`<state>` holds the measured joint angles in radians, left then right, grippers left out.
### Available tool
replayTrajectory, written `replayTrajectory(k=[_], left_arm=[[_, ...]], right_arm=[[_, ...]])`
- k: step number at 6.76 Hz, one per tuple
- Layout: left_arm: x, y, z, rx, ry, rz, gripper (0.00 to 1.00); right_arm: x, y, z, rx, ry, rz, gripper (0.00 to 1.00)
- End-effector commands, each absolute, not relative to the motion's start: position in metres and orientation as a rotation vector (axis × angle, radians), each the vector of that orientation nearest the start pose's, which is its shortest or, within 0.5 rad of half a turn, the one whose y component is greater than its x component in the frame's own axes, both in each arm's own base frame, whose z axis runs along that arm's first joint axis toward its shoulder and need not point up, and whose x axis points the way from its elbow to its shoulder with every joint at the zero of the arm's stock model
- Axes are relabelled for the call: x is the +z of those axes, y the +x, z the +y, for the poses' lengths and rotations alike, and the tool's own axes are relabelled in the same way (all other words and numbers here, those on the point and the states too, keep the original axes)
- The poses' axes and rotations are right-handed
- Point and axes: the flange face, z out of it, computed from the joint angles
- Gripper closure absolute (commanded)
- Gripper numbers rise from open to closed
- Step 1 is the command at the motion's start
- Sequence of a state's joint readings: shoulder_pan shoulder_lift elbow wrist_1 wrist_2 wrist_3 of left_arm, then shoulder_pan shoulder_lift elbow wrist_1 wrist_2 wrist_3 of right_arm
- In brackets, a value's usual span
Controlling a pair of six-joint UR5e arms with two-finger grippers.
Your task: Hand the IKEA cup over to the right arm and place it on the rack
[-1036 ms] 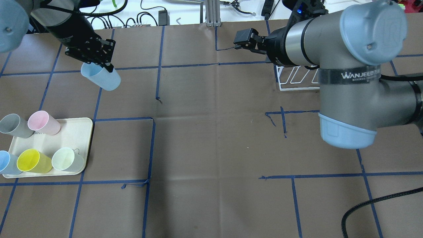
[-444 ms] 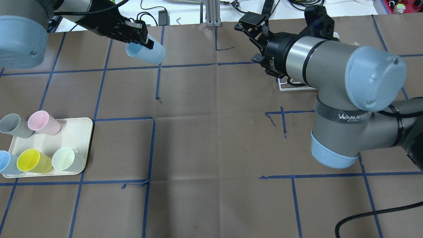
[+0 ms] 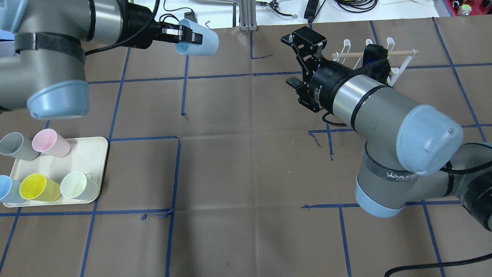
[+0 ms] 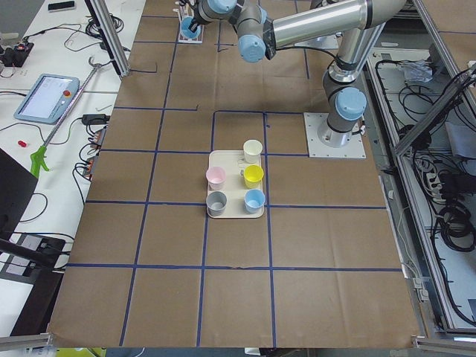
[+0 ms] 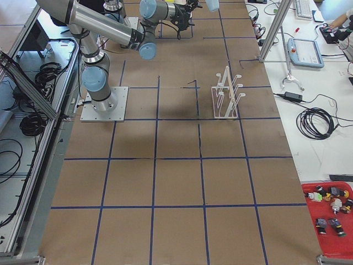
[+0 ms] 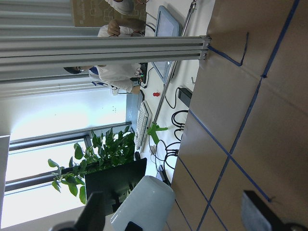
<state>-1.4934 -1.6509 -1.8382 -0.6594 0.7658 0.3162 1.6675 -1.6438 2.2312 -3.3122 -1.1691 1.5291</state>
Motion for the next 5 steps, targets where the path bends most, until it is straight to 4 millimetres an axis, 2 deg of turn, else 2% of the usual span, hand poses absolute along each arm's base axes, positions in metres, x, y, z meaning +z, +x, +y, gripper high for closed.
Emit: replayTrajectory(k=[1, 3, 4, 5], left_arm=[[0.406, -0.173, -0.503, 1.07, -0.617, -2.115, 1.0], [0.374, -0.18, -0.458, 1.185, -0.561, -2.032, 0.97], [0.366, -0.184, -0.437, 1.198, -0.58, -1.962, 0.97], [0.366, -0.186, -0.432, 1.196, -0.57, -1.941, 0.97]], right_arm=[[0.419, 0.211, -0.399, -0.546, 1.188, 1.603, 0.0], [0.406, 0.216, -0.405, -0.513, 1.193, 1.636, 0.0], [0.403, 0.217, -0.409, -0.512, 1.191, 1.641, 0.0], [0.391, 0.22, -0.421, -0.49, 1.204, 1.653, 0.0]])
